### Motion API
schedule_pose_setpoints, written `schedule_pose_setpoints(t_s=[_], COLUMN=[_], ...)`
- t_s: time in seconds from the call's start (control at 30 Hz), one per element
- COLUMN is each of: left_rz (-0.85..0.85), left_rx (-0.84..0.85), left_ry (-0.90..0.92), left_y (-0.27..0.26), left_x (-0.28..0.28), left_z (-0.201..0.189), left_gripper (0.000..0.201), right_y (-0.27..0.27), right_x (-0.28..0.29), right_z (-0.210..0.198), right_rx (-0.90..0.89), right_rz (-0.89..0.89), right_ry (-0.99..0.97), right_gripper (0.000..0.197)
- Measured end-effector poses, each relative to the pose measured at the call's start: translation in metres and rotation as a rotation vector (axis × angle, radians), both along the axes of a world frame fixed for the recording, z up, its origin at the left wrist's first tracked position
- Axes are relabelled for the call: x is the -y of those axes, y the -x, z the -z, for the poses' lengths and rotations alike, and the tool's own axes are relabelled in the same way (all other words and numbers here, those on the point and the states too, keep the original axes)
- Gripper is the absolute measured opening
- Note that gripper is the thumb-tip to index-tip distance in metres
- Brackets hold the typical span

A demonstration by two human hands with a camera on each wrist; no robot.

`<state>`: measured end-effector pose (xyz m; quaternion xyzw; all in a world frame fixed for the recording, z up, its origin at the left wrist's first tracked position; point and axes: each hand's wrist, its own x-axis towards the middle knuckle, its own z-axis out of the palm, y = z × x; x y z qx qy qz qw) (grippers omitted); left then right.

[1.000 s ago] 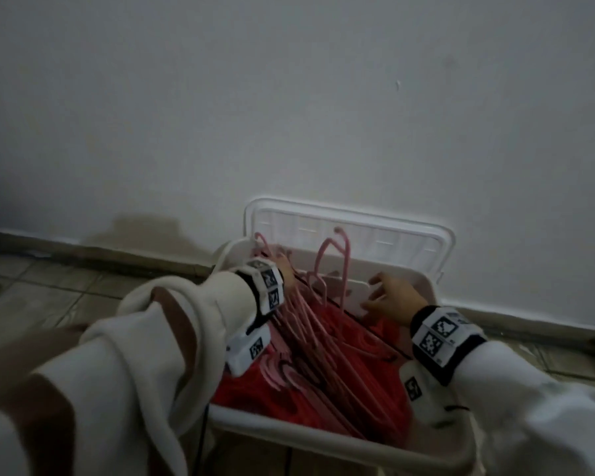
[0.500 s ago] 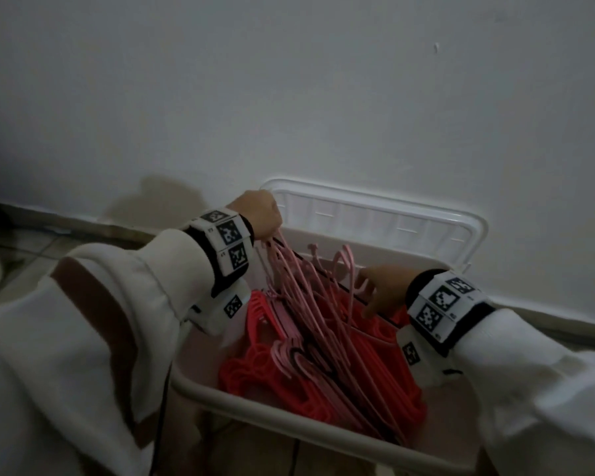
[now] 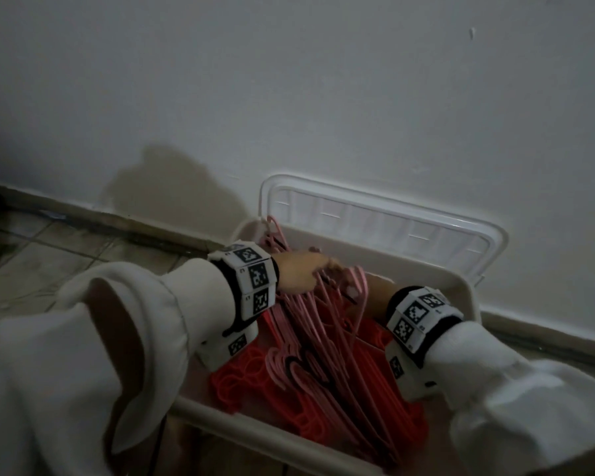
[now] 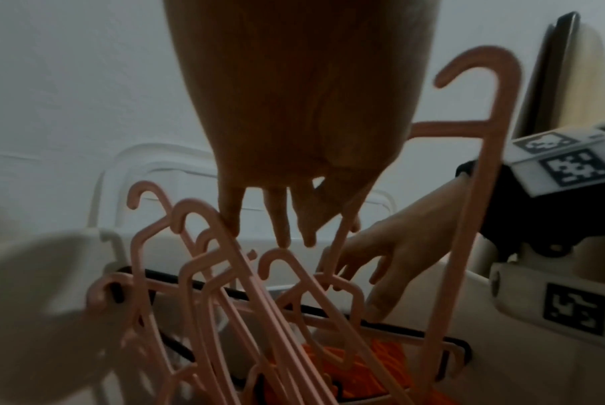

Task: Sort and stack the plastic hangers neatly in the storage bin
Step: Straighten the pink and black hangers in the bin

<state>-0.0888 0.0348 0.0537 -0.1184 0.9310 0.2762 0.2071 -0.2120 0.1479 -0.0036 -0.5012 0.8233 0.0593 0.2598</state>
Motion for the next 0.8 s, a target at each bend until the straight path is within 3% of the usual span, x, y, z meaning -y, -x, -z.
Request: schedule_pose_setpoints(t_s=[0.1,0.23,0.4,0.57,0.7,0.8], left_rz=[0.053,-0.055,-0.071,-0.184,-0.204,-0.212], left_rx=[0.029,0.113,0.204,0.138,0.145,0.111], left_ry=[-0.073,-0.098,-0.208,-0.255,-0.342,-0.430], left_y=[0.000,-0.004,-0.011,-0.016,-0.022,-0.028], left_x=[0.004,0.014,0.030,0.043,0.056,0.058], left_z=[-0.002,0.007,0.010,0.013,0.008,0.004], left_gripper=[0.051,0.029,0.019,0.035,0.019,0.026], right_y=[0.001,0.004,0.003,0.007,0.017,0.020], right_x=[-0.001,-0.004,-0.001,0.000,-0.006,-0.010], right_z=[0.014,0.032,0.035,0.038,0.036,0.042], right_rx=[-0.061,0.133,0.171,0.074,-0.129,-0.204], right_rz=[0.076,0.043,0.031,0.075,0.145,0.139], right_ry=[0.040,-0.131,-0.126,-0.072,-0.055,-0.066], right_gripper=[0.047,0.043,0.040,0.040,0.041,0.039])
